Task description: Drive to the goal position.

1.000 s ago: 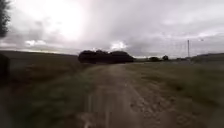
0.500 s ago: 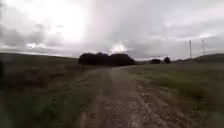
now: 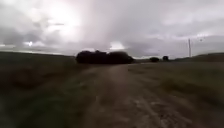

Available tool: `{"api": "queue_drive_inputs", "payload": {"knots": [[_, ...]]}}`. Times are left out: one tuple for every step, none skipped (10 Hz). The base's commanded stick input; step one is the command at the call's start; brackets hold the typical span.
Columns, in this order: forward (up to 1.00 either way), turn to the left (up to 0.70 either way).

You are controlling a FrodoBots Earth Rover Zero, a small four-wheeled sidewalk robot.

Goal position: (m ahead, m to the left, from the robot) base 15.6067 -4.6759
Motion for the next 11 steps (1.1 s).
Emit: {"api": "queue_drive_inputs", "payload": {"knots": [[1.00, 0.00], [1.00, 0.00], [1.00, 0.00], [1.00, 0.00], [1.00, 0.00], [1.00, 0.00], [1.00, 0.00], [1.00, 0.00], [1.00, 0.00], [1.00, 0.00], [1.00, 0.00]]}}
